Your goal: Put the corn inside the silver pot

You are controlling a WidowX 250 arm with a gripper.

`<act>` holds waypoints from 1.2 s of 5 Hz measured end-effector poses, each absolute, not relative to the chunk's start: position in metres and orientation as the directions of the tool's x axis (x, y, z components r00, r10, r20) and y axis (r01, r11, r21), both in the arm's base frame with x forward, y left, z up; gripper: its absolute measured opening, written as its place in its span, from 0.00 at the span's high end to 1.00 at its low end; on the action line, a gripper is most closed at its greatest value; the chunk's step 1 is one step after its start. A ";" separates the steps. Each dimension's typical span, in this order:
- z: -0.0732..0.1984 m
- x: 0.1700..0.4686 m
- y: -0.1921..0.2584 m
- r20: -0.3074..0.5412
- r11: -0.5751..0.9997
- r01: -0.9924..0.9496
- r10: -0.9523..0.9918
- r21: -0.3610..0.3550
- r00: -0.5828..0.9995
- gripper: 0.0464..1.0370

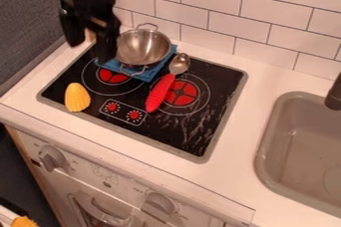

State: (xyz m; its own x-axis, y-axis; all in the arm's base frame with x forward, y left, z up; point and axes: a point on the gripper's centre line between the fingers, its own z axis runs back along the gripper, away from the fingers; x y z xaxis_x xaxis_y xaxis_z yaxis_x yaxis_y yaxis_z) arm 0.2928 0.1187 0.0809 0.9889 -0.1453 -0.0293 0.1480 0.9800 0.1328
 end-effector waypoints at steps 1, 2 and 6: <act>0.059 0.282 0.131 -0.111 0.986 0.135 -0.123 0.100 0.986 0.04; 0.045 0.274 0.135 -0.167 0.990 0.127 -0.116 0.057 0.979 0.04; 0.020 0.251 0.139 -0.234 0.992 0.075 -0.051 0.097 0.971 0.38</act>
